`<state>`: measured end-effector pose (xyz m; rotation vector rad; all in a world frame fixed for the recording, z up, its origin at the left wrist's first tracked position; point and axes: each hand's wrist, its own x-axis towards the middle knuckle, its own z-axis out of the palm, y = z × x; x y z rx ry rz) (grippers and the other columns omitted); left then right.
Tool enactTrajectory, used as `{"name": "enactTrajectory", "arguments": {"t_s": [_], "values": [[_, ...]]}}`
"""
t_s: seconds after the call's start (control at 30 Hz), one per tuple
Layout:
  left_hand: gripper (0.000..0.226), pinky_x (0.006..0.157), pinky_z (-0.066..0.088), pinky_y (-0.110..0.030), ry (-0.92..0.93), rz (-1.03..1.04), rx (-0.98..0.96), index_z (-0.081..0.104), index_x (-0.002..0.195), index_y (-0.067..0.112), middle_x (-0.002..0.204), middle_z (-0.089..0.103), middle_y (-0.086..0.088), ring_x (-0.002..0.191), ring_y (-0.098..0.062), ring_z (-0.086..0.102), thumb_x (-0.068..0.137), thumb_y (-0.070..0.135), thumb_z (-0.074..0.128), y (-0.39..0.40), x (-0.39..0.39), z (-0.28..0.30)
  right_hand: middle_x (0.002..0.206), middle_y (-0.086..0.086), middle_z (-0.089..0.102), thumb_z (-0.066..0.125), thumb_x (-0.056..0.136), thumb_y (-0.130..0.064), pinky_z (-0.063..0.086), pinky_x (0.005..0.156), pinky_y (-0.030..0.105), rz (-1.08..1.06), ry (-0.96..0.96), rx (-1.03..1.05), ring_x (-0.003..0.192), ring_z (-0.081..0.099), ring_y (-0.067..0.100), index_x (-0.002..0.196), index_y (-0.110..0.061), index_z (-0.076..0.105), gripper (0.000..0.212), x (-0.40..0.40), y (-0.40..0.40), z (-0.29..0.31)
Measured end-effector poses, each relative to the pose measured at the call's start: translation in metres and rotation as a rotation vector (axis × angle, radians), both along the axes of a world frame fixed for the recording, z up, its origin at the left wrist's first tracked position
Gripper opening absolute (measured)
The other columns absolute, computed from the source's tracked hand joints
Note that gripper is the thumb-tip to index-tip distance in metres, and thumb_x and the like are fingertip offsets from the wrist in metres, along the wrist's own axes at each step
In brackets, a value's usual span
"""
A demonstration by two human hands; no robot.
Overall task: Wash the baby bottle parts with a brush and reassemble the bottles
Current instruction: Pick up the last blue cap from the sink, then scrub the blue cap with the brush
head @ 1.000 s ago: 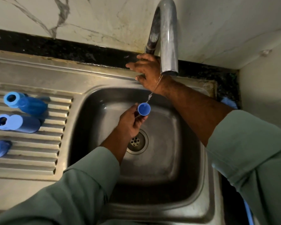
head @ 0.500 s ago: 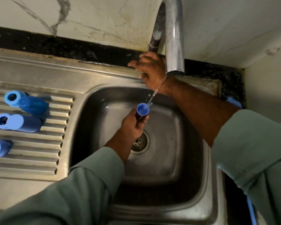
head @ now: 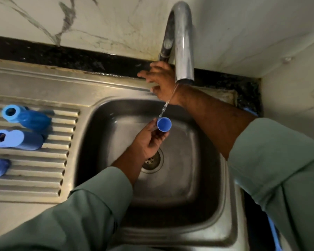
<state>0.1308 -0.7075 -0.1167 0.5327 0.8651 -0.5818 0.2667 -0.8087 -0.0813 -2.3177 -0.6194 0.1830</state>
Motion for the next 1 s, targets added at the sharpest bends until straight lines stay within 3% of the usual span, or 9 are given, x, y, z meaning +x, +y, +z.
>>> {"name": "enactTrajectory", "arguments": {"t_s": [0.13,0.23,0.4,0.53,0.63,0.7,0.77,0.83,1.0], "values": [[0.018,0.07,0.059,-0.03,-0.094,0.044,-0.029,0.061,0.093,0.007,0.078,0.073,-0.011,0.078,-0.019,0.068,0.099,0.023,0.056,0.0,0.008,0.025,0.1,-0.014,0.054,0.068,0.078,-0.007,0.024,0.094,-0.002,-0.158,0.184,0.098,0.107,0.046,-0.003,0.115,-0.007,0.062,0.037,-0.016,0.009,0.03],[0.021,0.07,0.059,-0.03,-0.146,0.036,-0.012,0.062,0.091,0.005,0.074,0.073,-0.01,0.067,-0.017,0.07,0.099,0.023,0.055,0.002,0.009,0.043,0.085,0.0,0.059,0.065,0.076,0.004,0.048,0.074,0.013,-0.333,0.312,0.476,0.074,0.059,-0.004,0.094,-0.011,0.058,0.025,-0.037,0.002,0.056],[0.007,0.059,0.06,-0.028,-0.337,0.038,0.131,0.06,0.099,0.008,0.091,0.069,-0.011,0.067,-0.016,0.071,0.095,0.014,0.061,0.009,0.002,0.083,0.097,-0.003,0.071,0.06,0.089,-0.003,0.049,0.075,0.018,-0.595,0.449,0.627,0.081,0.062,0.0,0.11,-0.008,0.065,0.022,-0.085,-0.02,0.08],[0.039,0.07,0.054,-0.016,-0.95,-0.126,0.733,0.058,0.115,0.001,0.099,0.063,-0.006,0.079,0.002,0.064,0.08,-0.009,0.071,0.004,-0.026,0.125,0.112,0.022,0.065,0.058,0.09,0.005,0.044,0.074,0.008,-0.742,0.287,0.513,0.076,0.058,-0.005,0.115,0.01,0.061,0.026,-0.155,-0.053,0.071],[0.045,0.091,0.039,-0.005,-1.514,-0.289,1.29,0.061,0.124,0.006,0.12,0.056,-0.003,0.101,0.006,0.05,0.081,0.002,0.075,-0.003,-0.052,0.145,0.109,0.022,0.067,0.061,0.088,0.002,0.046,0.086,0.018,-0.766,0.234,0.413,0.087,0.061,0.008,0.108,0.006,0.066,0.021,-0.21,-0.076,0.062],[0.042,0.098,0.033,-0.005,-1.75,-0.362,1.408,0.059,0.128,0.007,0.127,0.051,-0.007,0.112,0.001,0.043,0.088,0.008,0.068,-0.015,-0.073,0.14,0.109,0.021,0.068,0.064,0.087,0.0,0.046,0.094,0.023,-0.81,0.177,0.368,0.095,0.061,0.016,0.107,0.003,0.067,0.02,-0.243,-0.092,0.059],[0.038,0.102,0.037,-0.02,-1.757,-0.836,1.48,0.055,0.134,0.012,0.133,0.051,-0.011,0.117,-0.015,0.049,0.096,0.017,0.058,-0.025,-0.084,0.116,0.108,0.017,0.069,0.065,0.087,-0.004,0.042,0.089,0.008,-0.852,0.145,0.283,0.098,0.062,0.018,0.106,0.001,0.069,0.019,-0.271,-0.105,0.058],[0.038,0.102,0.041,-0.036,-1.445,-1.562,1.604,0.051,0.137,0.019,0.138,0.048,-0.01,0.122,-0.028,0.051,0.099,0.023,0.052,-0.026,-0.095,0.08,0.108,0.014,0.069,0.064,0.089,-0.009,0.041,0.085,0.01,-0.897,0.141,0.137,0.102,0.063,0.022,0.104,-0.002,0.07,0.018,-0.297,-0.115,0.055],[0.048,0.088,0.048,-0.038,-1.531,-1.227,1.383,0.061,0.124,0.016,0.118,0.051,-0.009,0.102,-0.032,0.058,0.078,0.014,0.073,-0.049,-0.129,0.064,0.107,0.025,0.064,0.058,0.085,-0.006,0.046,0.089,0.043,-1.126,-0.038,-0.251,0.099,0.06,0.04,0.106,0.003,0.066,0.024,-0.363,-0.15,0.043]]}}
